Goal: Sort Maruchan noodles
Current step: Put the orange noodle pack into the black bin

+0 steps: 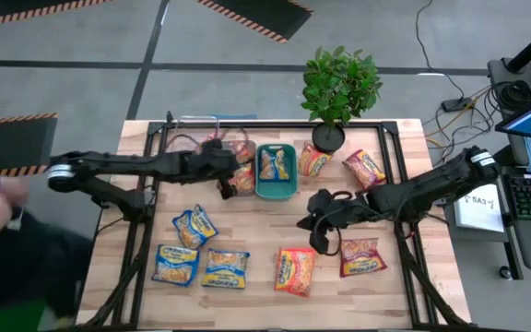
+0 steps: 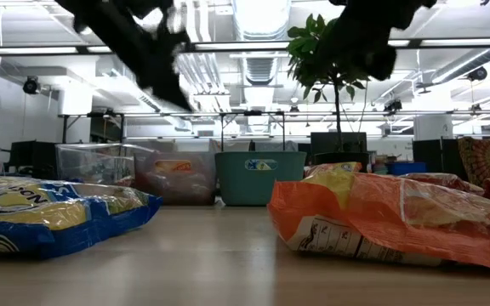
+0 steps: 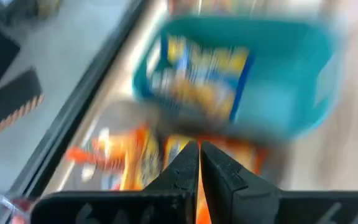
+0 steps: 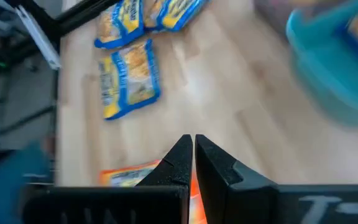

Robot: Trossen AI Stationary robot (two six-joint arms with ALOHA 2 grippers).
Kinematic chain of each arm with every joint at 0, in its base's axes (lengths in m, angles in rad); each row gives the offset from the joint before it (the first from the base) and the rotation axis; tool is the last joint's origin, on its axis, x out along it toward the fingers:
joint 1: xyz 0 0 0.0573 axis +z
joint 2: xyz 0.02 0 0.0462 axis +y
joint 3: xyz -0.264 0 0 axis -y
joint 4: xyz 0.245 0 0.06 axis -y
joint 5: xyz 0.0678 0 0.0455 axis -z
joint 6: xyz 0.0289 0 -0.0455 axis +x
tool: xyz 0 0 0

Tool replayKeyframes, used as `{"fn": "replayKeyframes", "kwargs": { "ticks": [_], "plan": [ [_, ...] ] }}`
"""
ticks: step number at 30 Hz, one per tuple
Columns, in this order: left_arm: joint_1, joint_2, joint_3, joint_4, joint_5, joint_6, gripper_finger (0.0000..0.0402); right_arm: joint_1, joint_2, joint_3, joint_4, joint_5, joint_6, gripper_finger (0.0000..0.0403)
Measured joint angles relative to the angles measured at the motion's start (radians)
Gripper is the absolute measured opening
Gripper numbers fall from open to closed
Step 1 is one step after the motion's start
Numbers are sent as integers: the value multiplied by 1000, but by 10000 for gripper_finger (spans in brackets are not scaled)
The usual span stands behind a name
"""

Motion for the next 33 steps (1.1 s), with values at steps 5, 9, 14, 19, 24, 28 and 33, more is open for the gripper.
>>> {"fn": "replayKeyframes", "kwargs": {
  "ticks": [5, 9, 14, 19, 24, 28, 33],
  "plan": [
    [-113, -105, -81, 226, 6, -101, 0, 7, 1, 23, -95, -37, 215, 9],
    [-214, -142, -158, 415, 8, -101, 0, 10, 12, 2, -199, -35, 365, 9],
    [-291, -153, -214, 521, 5, -81, 0, -10, 20, -2, -443, -27, 479, 9],
    [-304, -148, -235, 527, -1, -75, 0, -77, 18, -3, -606, 28, 522, 9],
    [-304, -149, -236, 517, -1, -75, 0, -206, 16, -24, -575, 104, 384, 9],
    [-304, -150, -236, 514, -1, -87, 0, -348, 14, -80, -420, 109, 216, 9],
    [-304, -150, -236, 505, -1, -90, 0, -511, 11, -180, -205, 108, 76, 9]
  ]
}}
